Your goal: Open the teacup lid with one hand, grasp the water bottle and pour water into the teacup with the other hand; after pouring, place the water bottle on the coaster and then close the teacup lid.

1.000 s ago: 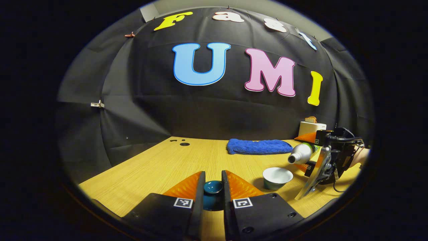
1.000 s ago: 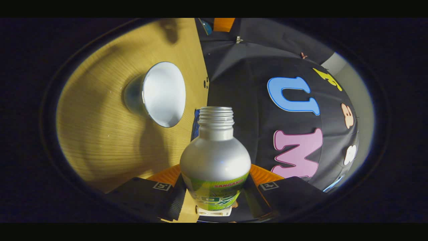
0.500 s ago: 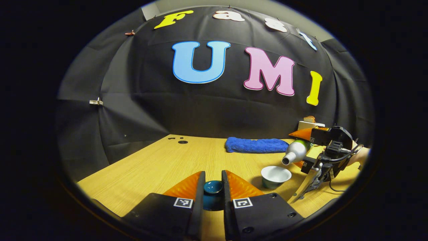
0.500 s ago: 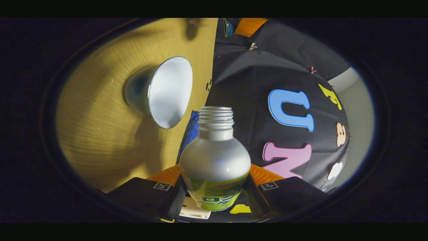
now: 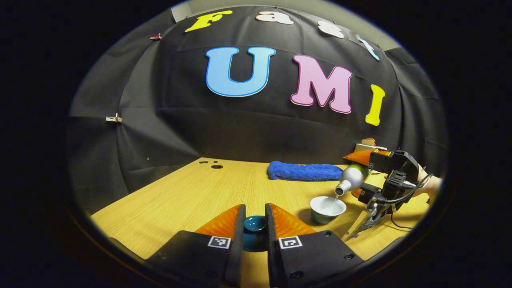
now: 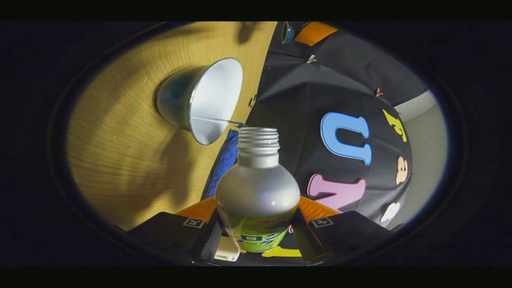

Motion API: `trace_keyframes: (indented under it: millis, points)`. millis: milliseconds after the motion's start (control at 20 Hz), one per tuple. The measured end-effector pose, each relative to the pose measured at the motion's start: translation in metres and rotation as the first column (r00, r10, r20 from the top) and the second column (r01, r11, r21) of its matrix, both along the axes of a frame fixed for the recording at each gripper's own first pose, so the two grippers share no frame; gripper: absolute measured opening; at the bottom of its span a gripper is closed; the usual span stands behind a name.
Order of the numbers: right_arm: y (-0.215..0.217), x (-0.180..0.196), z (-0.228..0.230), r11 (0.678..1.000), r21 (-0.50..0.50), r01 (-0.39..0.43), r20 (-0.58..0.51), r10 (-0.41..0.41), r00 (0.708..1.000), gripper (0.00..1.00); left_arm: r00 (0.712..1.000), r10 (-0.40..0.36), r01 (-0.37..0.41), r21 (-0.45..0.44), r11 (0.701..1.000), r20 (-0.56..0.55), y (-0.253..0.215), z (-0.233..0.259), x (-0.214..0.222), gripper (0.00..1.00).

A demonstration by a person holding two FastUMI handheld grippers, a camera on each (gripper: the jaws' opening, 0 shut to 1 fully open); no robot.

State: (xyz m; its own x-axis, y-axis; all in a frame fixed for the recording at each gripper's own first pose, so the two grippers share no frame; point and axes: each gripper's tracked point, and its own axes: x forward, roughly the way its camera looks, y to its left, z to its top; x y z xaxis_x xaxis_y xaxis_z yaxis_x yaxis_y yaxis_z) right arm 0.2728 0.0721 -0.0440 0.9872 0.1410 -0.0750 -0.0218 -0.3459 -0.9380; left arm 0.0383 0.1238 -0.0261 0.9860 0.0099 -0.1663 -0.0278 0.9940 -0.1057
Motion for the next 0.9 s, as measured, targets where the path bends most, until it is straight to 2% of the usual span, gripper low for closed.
trace_keyframes:
  millis: [200, 250, 600, 650, 700, 800, 850, 900]
  points:
    - [0.005, 0.000, -0.003, 0.999, -0.028, -0.016, -0.003, 0.016, 1.000, 0.80, 1.000, -0.001, 0.001, 0.000, 1.000, -0.003, 0.000, 0.000, -0.001, 0.29]
    - [0.005, 0.000, -0.003, 0.999, -0.035, -0.016, -0.003, 0.015, 1.000, 0.80, 1.000, 0.000, 0.000, 0.000, 1.000, -0.003, 0.000, 0.001, 0.000, 0.31]
    - [0.007, 0.002, 0.004, 0.997, -0.069, -0.032, 0.018, 0.033, 0.999, 0.80, 1.000, 0.005, -0.005, 0.004, 1.000, -0.005, 0.001, 0.000, -0.003, 0.29]
    - [0.007, 0.002, 0.005, 0.996, -0.078, -0.037, 0.020, 0.038, 0.999, 0.76, 1.000, 0.005, -0.005, 0.002, 1.000, -0.006, 0.001, 0.000, -0.004, 0.29]
    - [0.011, 0.002, 0.006, 0.995, -0.090, -0.046, 0.025, 0.048, 0.999, 0.80, 1.000, 0.004, -0.004, -0.001, 1.000, -0.007, 0.000, 0.000, -0.003, 0.29]
    - [0.012, 0.001, 0.008, 0.991, -0.120, -0.055, 0.041, 0.060, 0.997, 0.76, 1.000, 0.003, -0.003, -0.004, 1.000, -0.008, -0.001, 0.000, -0.004, 0.29]
    - [0.013, 0.001, 0.010, 0.990, -0.130, -0.057, 0.049, 0.064, 0.997, 0.80, 1.000, 0.002, -0.002, -0.005, 1.000, -0.008, -0.002, 0.001, -0.003, 0.31]
    - [0.013, 0.002, 0.010, 0.990, -0.130, -0.059, 0.050, 0.066, 0.997, 0.80, 1.000, 0.001, -0.001, -0.003, 1.000, -0.008, -0.002, 0.000, -0.003, 0.32]
